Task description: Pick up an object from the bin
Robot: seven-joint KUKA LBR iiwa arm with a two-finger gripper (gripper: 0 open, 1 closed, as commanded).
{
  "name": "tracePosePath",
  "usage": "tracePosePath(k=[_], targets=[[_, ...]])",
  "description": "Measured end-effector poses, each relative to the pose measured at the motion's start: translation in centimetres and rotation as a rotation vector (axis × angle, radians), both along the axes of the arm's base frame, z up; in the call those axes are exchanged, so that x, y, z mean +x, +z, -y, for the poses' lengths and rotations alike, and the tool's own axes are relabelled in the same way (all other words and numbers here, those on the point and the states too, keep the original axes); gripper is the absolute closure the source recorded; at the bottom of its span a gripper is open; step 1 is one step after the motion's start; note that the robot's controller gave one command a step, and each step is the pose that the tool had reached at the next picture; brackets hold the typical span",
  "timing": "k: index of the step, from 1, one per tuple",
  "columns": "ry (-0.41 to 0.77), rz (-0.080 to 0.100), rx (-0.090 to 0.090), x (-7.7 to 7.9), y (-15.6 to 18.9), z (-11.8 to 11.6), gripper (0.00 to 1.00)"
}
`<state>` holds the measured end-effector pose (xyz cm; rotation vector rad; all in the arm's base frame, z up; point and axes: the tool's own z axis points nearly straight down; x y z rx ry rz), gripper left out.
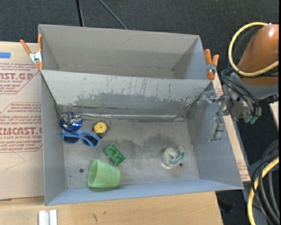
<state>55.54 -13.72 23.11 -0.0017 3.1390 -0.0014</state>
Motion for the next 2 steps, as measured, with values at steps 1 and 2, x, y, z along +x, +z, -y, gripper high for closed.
tracePosePath(k=[1,2], targets=[[0.036,-0.013,0.005,-5.0,-9.5,-5.3,0.0],[0.02,-0.007,0.003,-6.6,-16.5,-6.2,0.0]])
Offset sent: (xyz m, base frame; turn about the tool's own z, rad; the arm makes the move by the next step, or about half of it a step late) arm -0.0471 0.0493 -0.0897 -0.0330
